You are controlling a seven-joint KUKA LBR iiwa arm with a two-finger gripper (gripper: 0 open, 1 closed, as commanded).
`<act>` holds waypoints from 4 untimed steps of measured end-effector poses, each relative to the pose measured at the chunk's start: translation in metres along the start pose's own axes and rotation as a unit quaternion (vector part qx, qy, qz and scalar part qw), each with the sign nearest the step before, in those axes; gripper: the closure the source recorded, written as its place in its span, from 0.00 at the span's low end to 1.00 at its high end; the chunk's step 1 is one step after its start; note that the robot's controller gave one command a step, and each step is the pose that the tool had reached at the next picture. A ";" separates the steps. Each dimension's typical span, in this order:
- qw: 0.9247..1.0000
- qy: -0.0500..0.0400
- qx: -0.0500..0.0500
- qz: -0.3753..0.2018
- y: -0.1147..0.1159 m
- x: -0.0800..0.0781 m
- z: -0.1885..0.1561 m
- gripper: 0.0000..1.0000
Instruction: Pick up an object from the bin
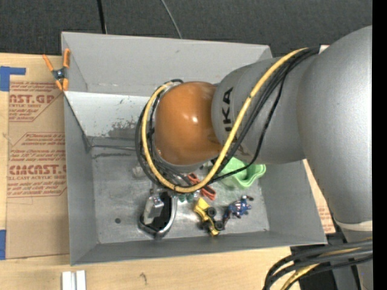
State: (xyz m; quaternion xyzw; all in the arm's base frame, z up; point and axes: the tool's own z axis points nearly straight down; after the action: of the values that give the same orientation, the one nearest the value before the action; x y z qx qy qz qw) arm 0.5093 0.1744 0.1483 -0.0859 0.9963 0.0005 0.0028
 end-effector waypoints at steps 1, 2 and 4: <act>0.999 0.004 -0.004 -0.044 -0.034 0.019 0.043 0.00; 0.994 -0.005 -0.001 -0.111 -0.042 0.030 0.070 1.00; 0.994 -0.006 -0.001 -0.111 -0.042 0.030 0.071 1.00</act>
Offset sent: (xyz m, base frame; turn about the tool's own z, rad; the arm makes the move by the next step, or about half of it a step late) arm -0.0277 -0.0498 -0.0783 -0.2207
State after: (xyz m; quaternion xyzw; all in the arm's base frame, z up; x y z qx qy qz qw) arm 0.4873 0.1278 0.0767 -0.1964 0.9805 0.0017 0.0086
